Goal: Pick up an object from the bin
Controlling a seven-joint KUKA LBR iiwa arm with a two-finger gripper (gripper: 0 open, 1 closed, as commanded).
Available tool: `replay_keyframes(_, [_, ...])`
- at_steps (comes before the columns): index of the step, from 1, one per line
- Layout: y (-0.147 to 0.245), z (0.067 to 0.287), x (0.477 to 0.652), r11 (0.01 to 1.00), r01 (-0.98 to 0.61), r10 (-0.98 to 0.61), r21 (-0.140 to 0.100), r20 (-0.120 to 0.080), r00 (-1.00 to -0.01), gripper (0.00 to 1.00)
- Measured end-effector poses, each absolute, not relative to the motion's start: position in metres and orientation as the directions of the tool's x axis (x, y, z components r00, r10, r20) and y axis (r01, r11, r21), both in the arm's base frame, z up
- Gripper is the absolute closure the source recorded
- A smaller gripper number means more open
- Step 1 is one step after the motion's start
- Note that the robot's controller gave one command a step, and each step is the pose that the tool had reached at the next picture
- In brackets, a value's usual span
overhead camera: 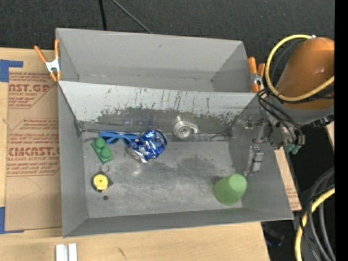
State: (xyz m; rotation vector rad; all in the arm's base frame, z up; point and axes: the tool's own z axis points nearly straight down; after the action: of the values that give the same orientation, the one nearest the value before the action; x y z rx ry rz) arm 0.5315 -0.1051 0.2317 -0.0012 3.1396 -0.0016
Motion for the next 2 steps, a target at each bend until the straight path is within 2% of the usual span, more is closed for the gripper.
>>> replay_keyframes(1, [-0.121,0.106,0.497,0.999,0.051,0.051,0.002,0.01,-0.999,0.0])
replay_keyframes(2, [-0.127,0.069,0.487,0.992,0.126,0.126,0.001,-0.003,-0.992,0.0])
